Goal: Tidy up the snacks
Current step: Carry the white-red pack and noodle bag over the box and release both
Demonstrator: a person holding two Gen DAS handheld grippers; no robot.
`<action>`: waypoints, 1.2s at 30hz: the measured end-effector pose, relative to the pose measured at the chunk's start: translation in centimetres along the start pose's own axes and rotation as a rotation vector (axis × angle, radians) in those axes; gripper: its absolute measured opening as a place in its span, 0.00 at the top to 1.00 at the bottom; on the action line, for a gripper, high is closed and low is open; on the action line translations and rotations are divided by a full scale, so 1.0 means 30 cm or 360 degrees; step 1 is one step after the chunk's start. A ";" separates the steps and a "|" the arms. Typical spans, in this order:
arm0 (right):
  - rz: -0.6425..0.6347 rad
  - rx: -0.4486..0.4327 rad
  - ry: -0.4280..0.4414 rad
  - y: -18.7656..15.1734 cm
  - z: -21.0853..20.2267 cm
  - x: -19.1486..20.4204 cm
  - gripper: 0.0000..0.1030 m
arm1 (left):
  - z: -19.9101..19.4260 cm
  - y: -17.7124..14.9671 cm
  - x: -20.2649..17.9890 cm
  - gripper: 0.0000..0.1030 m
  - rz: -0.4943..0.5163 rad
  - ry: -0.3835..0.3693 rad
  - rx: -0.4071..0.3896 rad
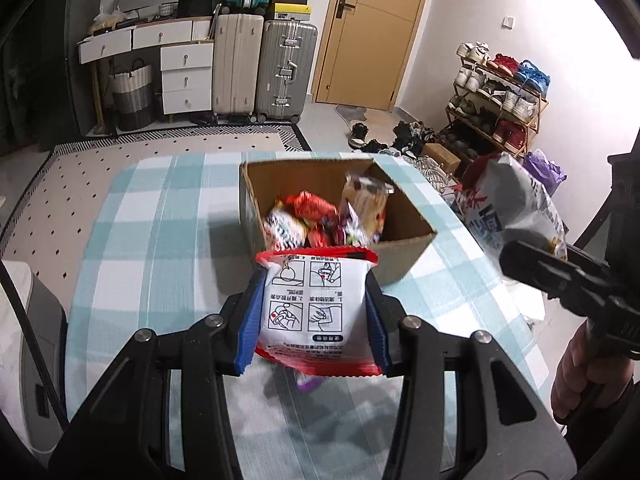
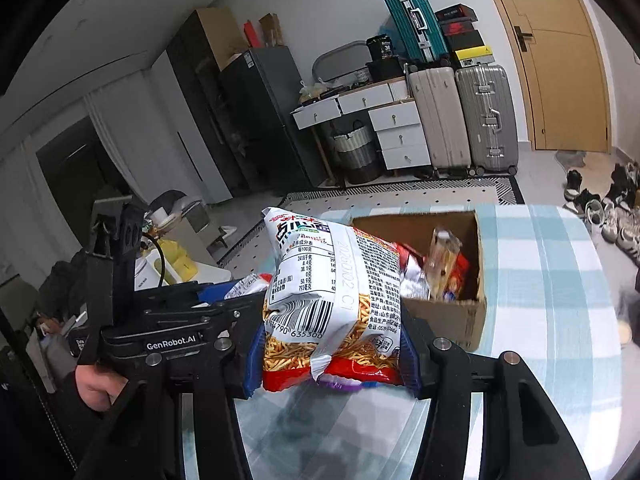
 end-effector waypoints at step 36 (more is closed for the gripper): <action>0.0016 0.0121 -0.0096 0.227 0.440 -0.260 0.46 | 0.496 0.311 0.053 0.59 0.0038 -0.0080 0.0184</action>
Point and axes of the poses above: each gripper's, at about its wrist camera, not at the fingertips, and z roughly the way its jaws point, x to its left, y to its top, the point moved 8 cm from there along z, roughly the way its jaws point, and after that the axes turned 4 degrees about -y, right-handed, at the moved point
